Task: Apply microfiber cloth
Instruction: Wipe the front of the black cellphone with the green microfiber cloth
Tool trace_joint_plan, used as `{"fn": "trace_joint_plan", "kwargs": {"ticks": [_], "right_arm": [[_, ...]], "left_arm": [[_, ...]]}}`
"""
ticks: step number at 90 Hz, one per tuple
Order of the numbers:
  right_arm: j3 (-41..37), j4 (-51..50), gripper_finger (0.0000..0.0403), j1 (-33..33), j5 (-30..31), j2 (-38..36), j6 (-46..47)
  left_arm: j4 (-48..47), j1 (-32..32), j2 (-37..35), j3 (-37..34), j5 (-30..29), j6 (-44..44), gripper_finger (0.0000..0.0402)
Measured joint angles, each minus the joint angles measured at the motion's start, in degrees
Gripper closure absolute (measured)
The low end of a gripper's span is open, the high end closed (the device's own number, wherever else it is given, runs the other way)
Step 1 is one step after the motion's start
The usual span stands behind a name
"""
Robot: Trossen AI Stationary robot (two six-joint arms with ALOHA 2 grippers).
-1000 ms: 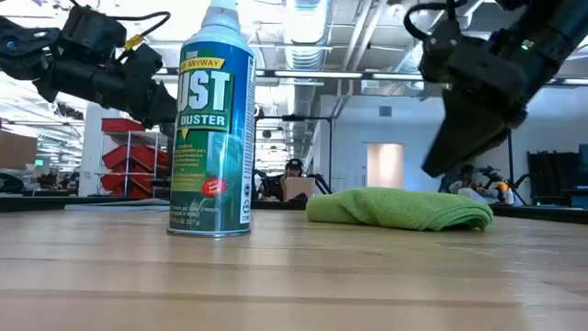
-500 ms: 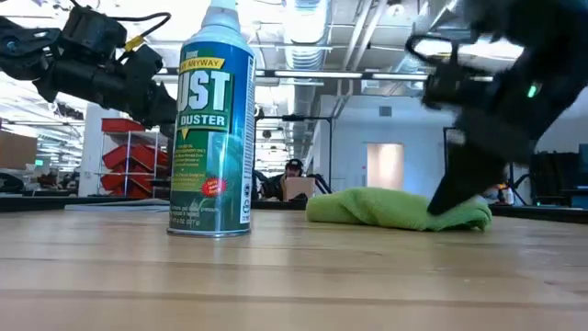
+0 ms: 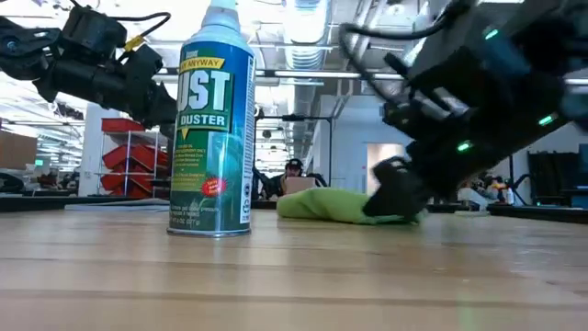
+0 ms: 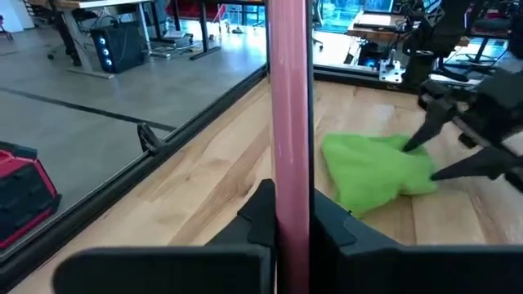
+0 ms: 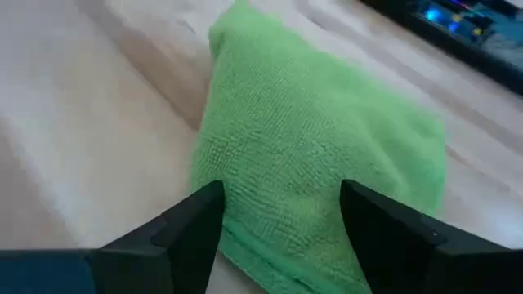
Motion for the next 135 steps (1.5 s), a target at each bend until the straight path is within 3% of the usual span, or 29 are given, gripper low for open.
{"fn": "trace_joint_plan", "kwargs": {"ticks": [13, 28, 33, 47, 65, 87, 111, 135], "right_arm": [[0.3, 13.0, 0.0220, -3.1, -4.4, 5.2, -1.3], [0.1, 21.0, 0.0362, -3.6, -3.8, 6.4, -8.8], [0.0, 21.6, 0.0386, -4.1, -3.8, 5.8, -11.1], [-0.2, 21.9, 0.0394, -5.5, -4.3, 1.8, -16.3], [0.0, 24.9, 0.0399, -5.3, -7.9, -8.4, -32.7], [4.6, 25.5, 0.0400, -5.0, -8.1, -19.9, -49.0], [11.0, 25.2, 0.0401, -10.2, -13.0, -21.7, -60.9], [15.5, 25.7, 0.0401, -15.3, -24.1, -20.4, -60.8]], "left_arm": [[-0.1, 0.0, 0.0, 0.0, 0.0, 0.0, 0.0393], [-1.1, 0.0, 0.0, 0.0, 0.0, 0.0, 0.0393], [-1.1, 0.0, 0.0, 0.0, 0.0, 0.0, 0.0393], [-1.1, 0.0, 0.0, 0.0, 0.1, 0.0, 0.0393], [-0.6, 0.1, 2.0, 0.0, 0.0, 0.7, 0.0393], [9.9, 0.3, 8.8, 0.0, 0.7, -0.7, 0.0393], [22.9, 0.3, 17.3, 0.1, 6.5, -4.9, 0.0393], [27.7, -0.6, 22.7, 2.7, 8.1, -7.3, 0.0393]]}}
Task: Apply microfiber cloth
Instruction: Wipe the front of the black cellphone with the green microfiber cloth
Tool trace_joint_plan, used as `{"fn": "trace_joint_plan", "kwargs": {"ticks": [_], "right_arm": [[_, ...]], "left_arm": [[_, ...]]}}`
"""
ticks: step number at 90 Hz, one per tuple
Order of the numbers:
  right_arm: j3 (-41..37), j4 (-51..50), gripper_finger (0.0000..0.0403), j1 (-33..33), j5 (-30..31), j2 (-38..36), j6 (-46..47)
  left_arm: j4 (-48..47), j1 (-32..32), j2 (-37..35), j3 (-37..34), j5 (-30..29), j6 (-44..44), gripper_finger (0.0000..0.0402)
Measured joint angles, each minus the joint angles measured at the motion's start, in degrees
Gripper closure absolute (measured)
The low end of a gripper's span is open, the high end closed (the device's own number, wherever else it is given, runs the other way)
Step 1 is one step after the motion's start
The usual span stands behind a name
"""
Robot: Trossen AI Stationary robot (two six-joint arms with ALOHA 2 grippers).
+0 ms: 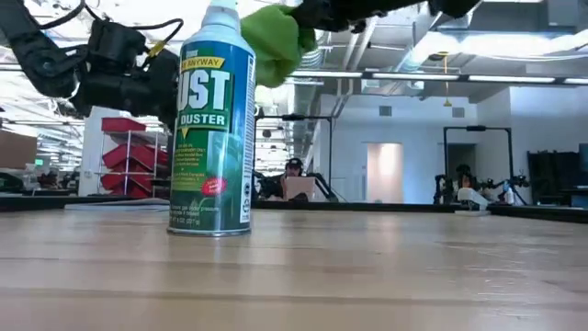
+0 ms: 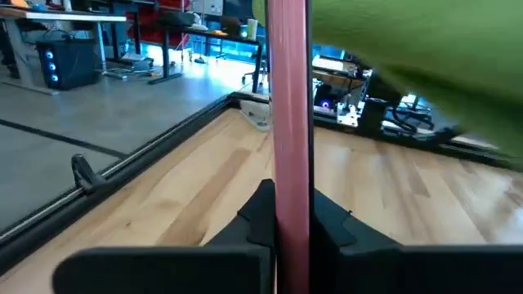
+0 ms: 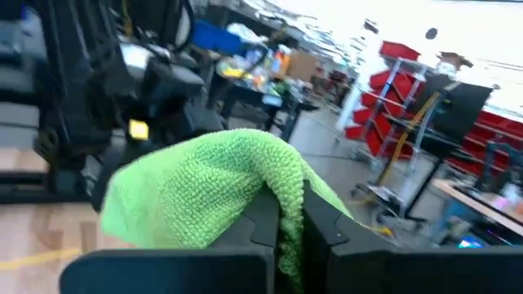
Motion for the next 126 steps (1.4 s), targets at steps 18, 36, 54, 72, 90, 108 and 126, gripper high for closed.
{"fn": "trace_joint_plan", "kwargs": {"ticks": [18, 36, 54, 72, 90, 108, 126], "right_arm": [[2.5, -3.7, 0.0401, -2.3, -3.5, 5.8, 3.2], [3.9, -12.7, 0.0401, -2.7, -5.8, 10.8, 10.6], [3.9, 0.6, 0.0401, -2.8, 0.1, 8.8, 0.6], [4.1, -1.0, 0.0401, -4.5, -0.3, 3.8, 2.6], [4.0, -13.8, 0.0402, -4.3, -10.0, 5.9, 14.5], [3.9, -14.4, 0.0402, -4.2, -12.7, 9.0, 17.1], [3.9, -2.1, 0.0402, -3.8, -3.5, 7.3, 6.5]], "left_arm": [[-0.2, -2.5, 3.9, 5.3, 0.0, 1.7, 0.0393], [-0.4, -2.9, 6.5, 8.0, -0.1, 2.3, 0.0393], [-5.5, -3.6, 6.5, 8.2, -0.1, 2.9, 0.0393], [-6.5, -5.0, 6.5, 8.2, -0.1, 4.5, 0.0393], [-3.0, -5.0, 6.5, 8.2, -1.2, 4.5, 0.0393], [-1.7, -4.9, 6.5, 8.2, -2.1, 3.4, 0.0393], [-6.0, -5.4, 6.5, 8.1, -2.1, 3.4, 0.0393]]}}
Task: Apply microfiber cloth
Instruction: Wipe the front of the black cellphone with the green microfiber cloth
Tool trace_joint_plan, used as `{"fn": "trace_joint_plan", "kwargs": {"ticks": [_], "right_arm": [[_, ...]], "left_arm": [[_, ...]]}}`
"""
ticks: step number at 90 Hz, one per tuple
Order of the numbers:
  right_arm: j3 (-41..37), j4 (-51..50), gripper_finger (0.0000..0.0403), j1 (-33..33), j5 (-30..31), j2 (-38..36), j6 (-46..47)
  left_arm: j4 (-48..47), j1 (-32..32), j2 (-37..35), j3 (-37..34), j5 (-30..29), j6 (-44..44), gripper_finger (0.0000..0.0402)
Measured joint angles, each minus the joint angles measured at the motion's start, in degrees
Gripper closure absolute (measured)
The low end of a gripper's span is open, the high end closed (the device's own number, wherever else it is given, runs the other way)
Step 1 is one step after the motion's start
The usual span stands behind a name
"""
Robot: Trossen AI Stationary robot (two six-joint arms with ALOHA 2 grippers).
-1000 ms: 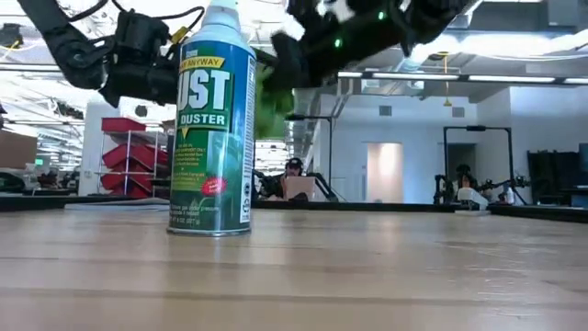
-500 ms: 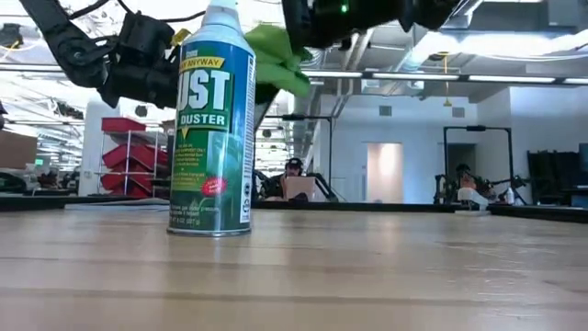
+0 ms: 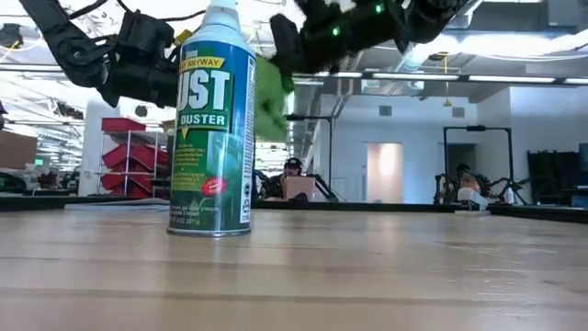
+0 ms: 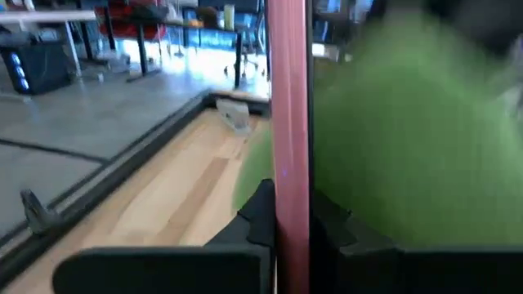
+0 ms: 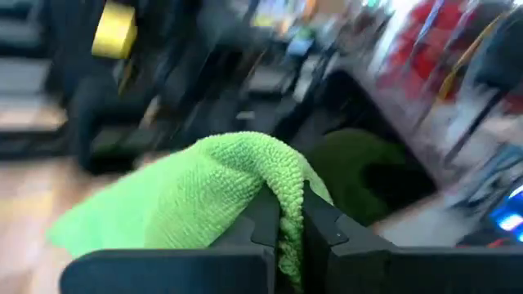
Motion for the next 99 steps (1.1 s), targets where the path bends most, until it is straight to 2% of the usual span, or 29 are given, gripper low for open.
{"fn": "trace_joint_plan", "kwargs": {"ticks": [8, 15, 23, 35, 43, 54, 70, 80, 88, 99], "right_arm": [[0.1, 4.6, 0.0402, 0.2, 2.0, -1.1, -3.2], [0.1, 3.6, 0.0402, 0.1, 2.3, -1.4, -2.5], [0.1, -3.3, 0.0402, 0.1, 0.6, -1.4, 1.6], [0.0, -16.3, 0.0402, -0.5, -6.3, -1.0, 12.1], [0.0, -18.8, 0.0402, -0.7, -7.0, -0.9, 13.9], [0.0, -12.0, 0.0402, -0.7, -5.5, -1.1, 10.2], [0.0, 3.9, 0.0402, 0.1, 4.2, -1.3, -3.4], [0.0, 7.1, 0.0402, 0.1, 5.3, -1.4, -5.8], [0.1, 2.3, 0.0402, 0.1, 2.2, -1.4, -1.6], [0.1, -9.8, 0.0402, -0.1, -6.5, -1.1, 8.4]], "left_arm": [[-0.4, 0.0, 0.0, 0.0, 0.0, 0.1, 0.0393], [-0.3, 0.0, 0.0, 0.0, 0.1, 0.3, 0.0393], [0.0, 0.0, 0.0, 0.0, 0.1, 0.9, 0.0393], [1.8, 0.0, 0.0, 0.0, 0.1, 1.2, 0.0393], [2.3, 0.0, 0.0, 0.0, 0.1, 1.2, 0.0393], [2.5, -0.1, 0.0, 0.0, 0.2, 0.3, 0.0393], [-0.6, -1.2, 0.0, 0.0, 0.6, 0.0, 0.0393], [-1.2, -1.6, 0.0, 0.0, 0.6, 0.4, 0.0393], [-0.9, -1.6, 0.0, 0.0, 0.5, 0.8, 0.0393], [1.6, -1.1, 0.0, 0.0, 0.5, 1.2, 0.0393]]}}
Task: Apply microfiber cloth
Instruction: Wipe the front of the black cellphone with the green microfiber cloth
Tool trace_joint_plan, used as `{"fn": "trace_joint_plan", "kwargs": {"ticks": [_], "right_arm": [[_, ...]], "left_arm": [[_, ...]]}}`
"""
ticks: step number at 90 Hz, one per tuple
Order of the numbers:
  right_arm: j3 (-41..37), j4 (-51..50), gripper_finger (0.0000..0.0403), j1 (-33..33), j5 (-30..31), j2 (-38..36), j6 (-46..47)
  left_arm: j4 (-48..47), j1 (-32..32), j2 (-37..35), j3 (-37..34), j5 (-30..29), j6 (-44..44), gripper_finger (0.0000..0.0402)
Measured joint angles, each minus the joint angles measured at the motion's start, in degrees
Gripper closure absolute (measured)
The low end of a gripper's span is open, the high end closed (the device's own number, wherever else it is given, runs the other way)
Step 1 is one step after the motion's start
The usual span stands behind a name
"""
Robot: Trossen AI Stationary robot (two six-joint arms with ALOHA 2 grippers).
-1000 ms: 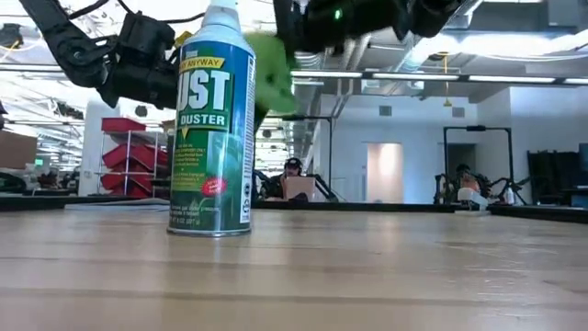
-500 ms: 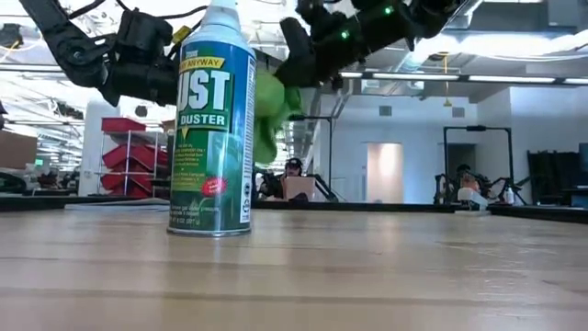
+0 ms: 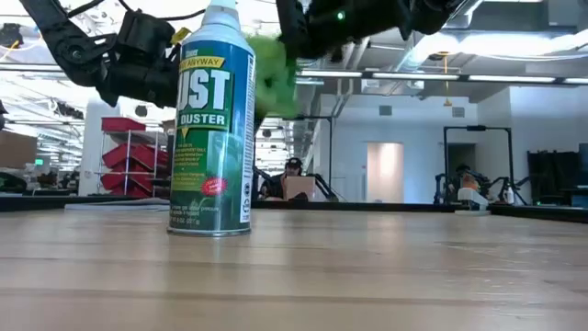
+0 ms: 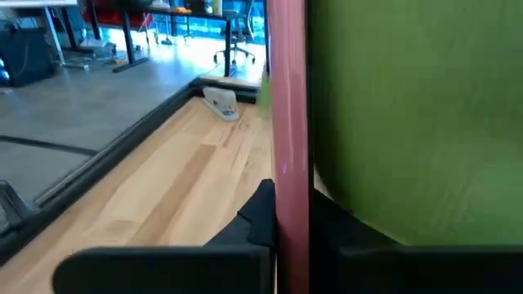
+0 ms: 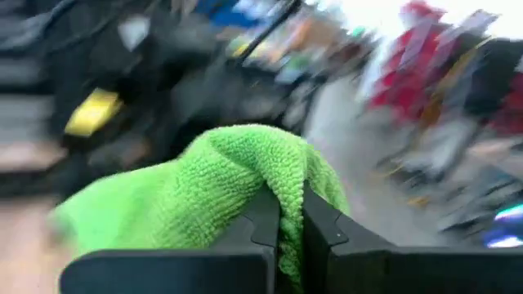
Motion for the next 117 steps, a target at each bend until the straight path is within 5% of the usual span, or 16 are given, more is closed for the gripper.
{"fn": "trace_joint_plan", "kwargs": {"ticks": [14, 39, 68, 91, 117], "right_arm": [[-0.1, -7.6, 0.0402, -0.5, -2.6, 1.2, 5.1], [0.0, -1.7, 0.0402, 1.9, 20.4, 0.4, -2.5], [0.0, -1.9, 0.0402, 6.7, 20.9, -5.8, -2.8], [0.0, -2.4, 0.0402, 19.3, 21.5, -9.4, -2.5], [0.0, -7.8, 0.0403, 38.1, 47.4, -9.5, 3.2]], "left_arm": [[3.2, 0.8, 0.0, 0.0, 0.0, -0.7, 0.0393], [2.8, 1.2, -0.3, -1.0, -2.1, -0.5, 0.0393], [6.0, 4.5, -13.4, -10.9, -2.6, -2.3, 0.0398], [4.0, 4.9, -23.1, -17.7, -2.5, -3.0, 0.0399], [0.1, 4.8, -25.7, -18.3, -2.5, -3.6, 0.0399]]}}
